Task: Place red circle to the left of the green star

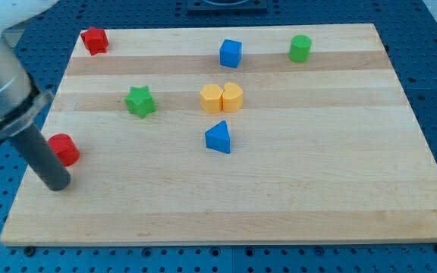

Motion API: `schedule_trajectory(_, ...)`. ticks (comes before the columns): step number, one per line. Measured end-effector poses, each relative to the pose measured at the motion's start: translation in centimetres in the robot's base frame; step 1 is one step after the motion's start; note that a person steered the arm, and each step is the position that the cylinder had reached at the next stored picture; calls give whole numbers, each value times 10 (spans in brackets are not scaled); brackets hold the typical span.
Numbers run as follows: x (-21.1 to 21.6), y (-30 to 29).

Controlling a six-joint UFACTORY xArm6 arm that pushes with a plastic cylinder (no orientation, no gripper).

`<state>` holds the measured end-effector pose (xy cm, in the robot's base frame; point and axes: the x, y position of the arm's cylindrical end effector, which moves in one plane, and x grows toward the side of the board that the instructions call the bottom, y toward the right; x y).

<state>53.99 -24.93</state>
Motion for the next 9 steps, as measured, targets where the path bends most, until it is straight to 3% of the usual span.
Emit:
schedule_trajectory(2, -80, -9)
schedule_trajectory(4, -82, -6)
schedule_trajectory(6, -142, -14)
schedule_trajectory(9, -116, 10)
